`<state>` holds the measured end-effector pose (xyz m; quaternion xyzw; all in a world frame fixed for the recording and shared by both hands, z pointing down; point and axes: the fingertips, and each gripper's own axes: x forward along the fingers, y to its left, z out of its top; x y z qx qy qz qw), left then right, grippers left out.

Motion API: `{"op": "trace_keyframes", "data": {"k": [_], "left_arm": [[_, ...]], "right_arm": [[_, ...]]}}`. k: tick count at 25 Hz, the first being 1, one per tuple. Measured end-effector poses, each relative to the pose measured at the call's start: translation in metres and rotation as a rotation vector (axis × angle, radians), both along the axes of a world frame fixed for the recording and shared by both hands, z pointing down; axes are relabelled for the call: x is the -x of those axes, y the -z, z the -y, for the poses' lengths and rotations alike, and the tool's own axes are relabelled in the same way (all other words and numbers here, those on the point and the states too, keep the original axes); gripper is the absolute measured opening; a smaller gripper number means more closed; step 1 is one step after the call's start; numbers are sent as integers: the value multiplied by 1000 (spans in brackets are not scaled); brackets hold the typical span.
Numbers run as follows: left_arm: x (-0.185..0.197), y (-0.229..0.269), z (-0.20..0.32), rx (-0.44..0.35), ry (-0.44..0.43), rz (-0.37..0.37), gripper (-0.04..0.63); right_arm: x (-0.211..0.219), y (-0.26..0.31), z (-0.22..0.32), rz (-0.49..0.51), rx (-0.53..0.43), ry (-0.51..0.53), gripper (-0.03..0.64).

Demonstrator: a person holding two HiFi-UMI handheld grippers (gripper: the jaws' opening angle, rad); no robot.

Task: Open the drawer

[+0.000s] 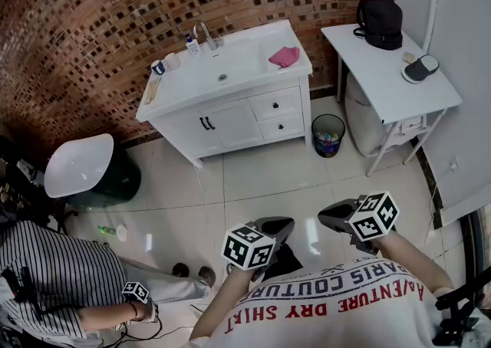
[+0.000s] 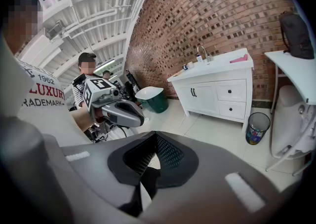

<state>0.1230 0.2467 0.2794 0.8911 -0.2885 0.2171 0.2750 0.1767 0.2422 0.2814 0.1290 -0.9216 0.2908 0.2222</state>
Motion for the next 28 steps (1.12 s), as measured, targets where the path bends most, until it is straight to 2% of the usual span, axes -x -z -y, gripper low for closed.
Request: {"op": "trace_keyframes", "data": {"k": [9, 15, 19, 23, 28], "left_arm": [[87, -35, 138, 48, -15, -26, -17], [174, -43, 244, 71, 1, -31, -17], [225, -49, 302, 73, 12, -27, -17], [247, -58, 341, 90, -2, -38, -17], [248, -72, 362, 123, -32, -53, -17]], "right_arm": [[83, -35, 135, -3, 65, -60, 6], [156, -48, 232, -1, 129, -100, 6], [203, -49, 287, 1, 126, -117, 6], [229, -56, 326, -18, 118, -134, 6], [232, -75, 351, -28, 164, -173, 6]]}}
